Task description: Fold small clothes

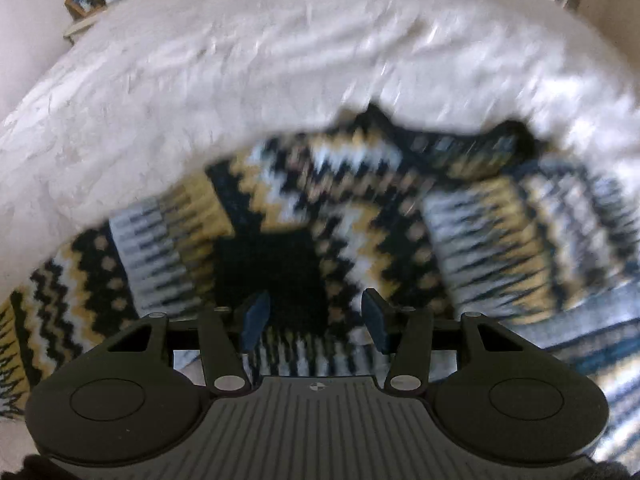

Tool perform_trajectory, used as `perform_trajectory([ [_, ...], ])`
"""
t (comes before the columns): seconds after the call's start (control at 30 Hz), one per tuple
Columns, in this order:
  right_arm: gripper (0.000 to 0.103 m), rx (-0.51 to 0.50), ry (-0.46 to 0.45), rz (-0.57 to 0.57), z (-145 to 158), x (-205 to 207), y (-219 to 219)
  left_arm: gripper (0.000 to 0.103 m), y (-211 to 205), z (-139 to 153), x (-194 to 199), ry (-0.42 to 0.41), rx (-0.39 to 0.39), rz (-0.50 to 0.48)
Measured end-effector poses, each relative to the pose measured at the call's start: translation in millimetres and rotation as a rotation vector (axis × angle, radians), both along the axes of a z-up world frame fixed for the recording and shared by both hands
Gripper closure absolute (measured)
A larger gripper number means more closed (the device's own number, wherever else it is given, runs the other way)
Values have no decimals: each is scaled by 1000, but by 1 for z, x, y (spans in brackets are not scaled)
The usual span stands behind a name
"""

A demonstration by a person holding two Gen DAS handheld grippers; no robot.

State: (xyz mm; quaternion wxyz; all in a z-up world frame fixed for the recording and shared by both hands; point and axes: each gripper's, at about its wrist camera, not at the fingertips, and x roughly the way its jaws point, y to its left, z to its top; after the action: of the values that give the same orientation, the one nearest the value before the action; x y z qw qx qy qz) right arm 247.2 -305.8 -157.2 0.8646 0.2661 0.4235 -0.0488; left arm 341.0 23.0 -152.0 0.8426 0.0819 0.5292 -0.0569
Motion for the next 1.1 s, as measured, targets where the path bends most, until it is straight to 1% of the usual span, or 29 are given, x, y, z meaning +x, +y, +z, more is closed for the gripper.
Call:
perform_trajectory([
  [0.03, 48, 1, 0, -13, -2, 2, -10, 52, -2, -14, 2, 36, 33, -4],
  [0.07, 48, 1, 2, -24, -3, 4, -20, 52, -2, -23, 2, 44, 44, -16],
  [0.1, 48, 1, 7, -31, -6, 7, -29, 52, -2, -27, -1, 23, 49, -28],
  [0.13, 48, 2, 12, -33, -10, 13, -37, 51, -2, -28, -4, 2, 53, -35],
  [0.17, 48, 5, 18, -31, -14, 17, -46, 51, -2, -29, -5, -2, 56, -31],
  [0.33, 48, 53, 45, -3, -40, 47, -78, 51, 2, -26, -6, 13, 29, 31],
  [0.47, 48, 111, 66, 58, -61, 75, -88, 51, 5, -27, -7, 13, 22, 43],
  [0.5, 49, 115, 74, 71, -66, 82, -88, 51, 6, -27, -7, 15, 22, 46],
  [0.53, 57, 120, 85, 83, -71, 88, -88, 50, 4, -26, -6, 15, 19, 53],
  [0.57, 68, 122, 96, 93, -74, 93, -86, 50, 4, -26, -6, 16, 17, 59],
  [0.6, 88, 114, 105, 109, -76, 98, -84, 50, 4, -26, -6, 17, 16, 64],
  [0.63, 88, 78, 98, 137, -73, 103, -79, 50, 4, -27, -5, 18, 17, 67],
  [0.73, 88, -75, 57, 211, -58, 109, -65, 48, 4, -27, -5, 14, 19, 82],
  [0.77, 88, -112, 55, 217, -58, 110, -61, 47, 5, -28, -7, 11, 18, 90],
  [0.8, 88, -125, 63, 219, -61, 111, -59, 46, 5, -29, -7, 8, 16, 99],
  [0.87, 86, -109, 91, 208, -72, 112, -60, 44, 4, -31, -8, 9, 18, 114],
  [0.9, 86, -97, 85, 192, -73, 111, -61, 44, 4, -31, -7, 14, 25, 117],
  [0.93, 72, -93, 78, 176, -71, 108, -63, 44, 1, -32, -6, 20, 31, 116],
  [0.97, 65, -92, 64, 164, -67, 105, -64, 44, 0, -32, -5, 28, 35, 115],
  [1.0, 54, -104, 52, 146, -63, 103, -65, 44, 0, -31, -3, 36, 35, 114],
  [1.03, 50, -114, 25, 130, -55, 96, -66, 44, 1, -29, -2, 47, 32, 109],
  [1.07, 48, -114, 2, 121, -49, 90, -67, 44, 2, -25, 0, 55, 26, 106],
  [1.1, 43, -113, -28, 116, -42, 81, -66, 44, 2, -21, 0, 58, 17, 105],
])
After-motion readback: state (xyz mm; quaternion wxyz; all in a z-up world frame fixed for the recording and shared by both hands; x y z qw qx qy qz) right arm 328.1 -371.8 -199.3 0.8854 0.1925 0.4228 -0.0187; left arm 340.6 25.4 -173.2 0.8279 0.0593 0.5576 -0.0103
